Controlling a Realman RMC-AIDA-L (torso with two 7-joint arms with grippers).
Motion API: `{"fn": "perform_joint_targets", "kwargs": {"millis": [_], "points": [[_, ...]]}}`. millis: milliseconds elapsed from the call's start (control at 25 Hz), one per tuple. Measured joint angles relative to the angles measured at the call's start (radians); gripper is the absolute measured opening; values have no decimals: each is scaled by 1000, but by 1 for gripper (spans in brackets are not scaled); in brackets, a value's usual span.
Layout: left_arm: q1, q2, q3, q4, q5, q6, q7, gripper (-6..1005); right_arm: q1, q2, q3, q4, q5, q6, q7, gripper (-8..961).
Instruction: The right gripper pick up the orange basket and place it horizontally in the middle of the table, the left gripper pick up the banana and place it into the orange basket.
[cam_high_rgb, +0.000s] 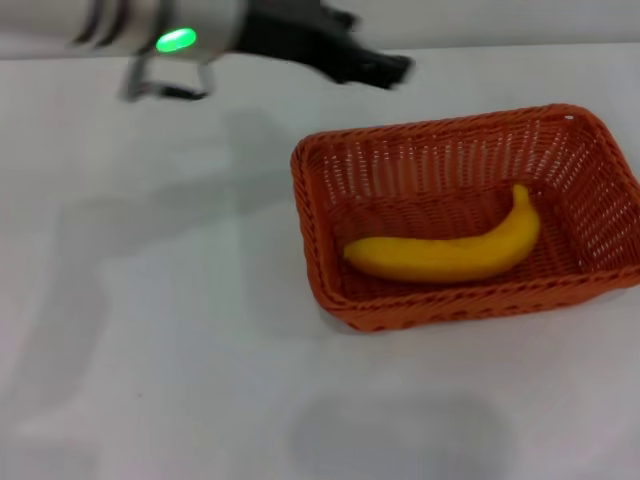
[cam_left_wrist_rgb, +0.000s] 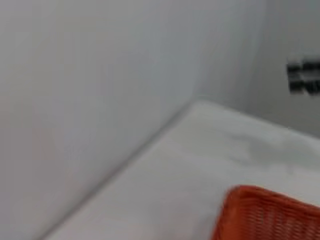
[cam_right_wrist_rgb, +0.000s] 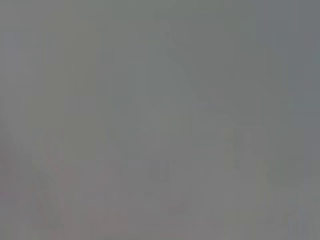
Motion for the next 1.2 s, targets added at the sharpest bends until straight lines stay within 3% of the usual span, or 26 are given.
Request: {"fn": "perform_joint_targets", "kwargs": {"millis": [120,240,400,560,840,1040,1200], "points": [[176,1,-54,-59,-154,77,166,880,-16,0,1,62,82,-13,-74,874],[318,-1,-115,-41,-356,125,377,880,-26,0,2,122,152,-13,-175,874],[459,-1,-186,79,-675,140,720,880,-31,2,2,245,286,-8,-379,874],[557,-1,-251,232,-933,99,1009,880,-37,2,1,409,493,38,-605,874],[639,-5,-366,509,-1249,-61,1387,880,-36,2,2,585,648,93,-797,874],[623,-2,-473,714,-1360,-161,1557,880,-29,2,3,651,678,107,-831,874],[609,-2,-519,782,-1395,-169,1626,880,-23,2,4,694,719,144,-887,874]]}}
